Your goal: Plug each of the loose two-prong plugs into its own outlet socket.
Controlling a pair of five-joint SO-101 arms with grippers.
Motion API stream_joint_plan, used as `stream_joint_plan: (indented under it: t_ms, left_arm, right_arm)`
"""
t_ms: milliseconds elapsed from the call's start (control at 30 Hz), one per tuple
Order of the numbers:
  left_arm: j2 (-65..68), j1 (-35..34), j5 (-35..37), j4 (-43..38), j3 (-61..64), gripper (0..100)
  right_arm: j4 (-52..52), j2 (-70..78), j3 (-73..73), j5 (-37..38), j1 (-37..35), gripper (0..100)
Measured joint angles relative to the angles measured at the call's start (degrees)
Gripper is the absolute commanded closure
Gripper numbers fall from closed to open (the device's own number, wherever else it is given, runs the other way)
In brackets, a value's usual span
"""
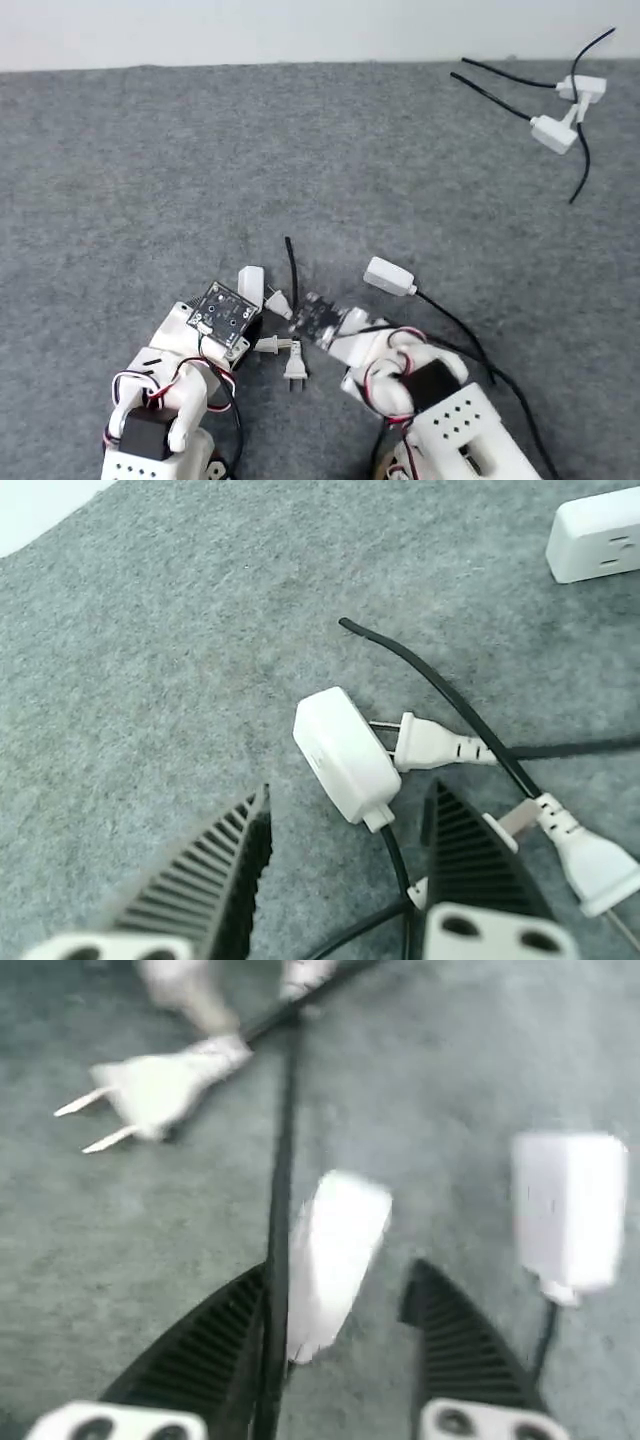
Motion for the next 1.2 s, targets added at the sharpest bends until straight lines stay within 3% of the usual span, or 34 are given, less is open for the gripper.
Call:
stream_joint_plan:
  t_ms: [133,700,1000,1100,1200]
  left_arm:
    - [0.0,0.0,0.0,0.0,0.0,76]
    - [0.0,0.0,0.0,0.0,0.0,76]
    - [0.0,0.0,0.0,0.0,0.0,76]
    - [0.0,0.0,0.0,0.0,0.0,76]
    - [0.0,0.0,0.0,0.0,0.0,76]
  right_arm:
    - [0.0,-0.4,0.1,0.0,-0.8,72.1]
    - [-1.5,-0.4,2.1,2.3,10.3,72.2]
    - [-1.6,-0.4,1.4,2.3,10.3,72.3]
    - [-1.5,-0.4,0.5,2.4,10.8,79.4]
    - [-1.1,-0.4,-2.0,2.4,13.3,98.2]
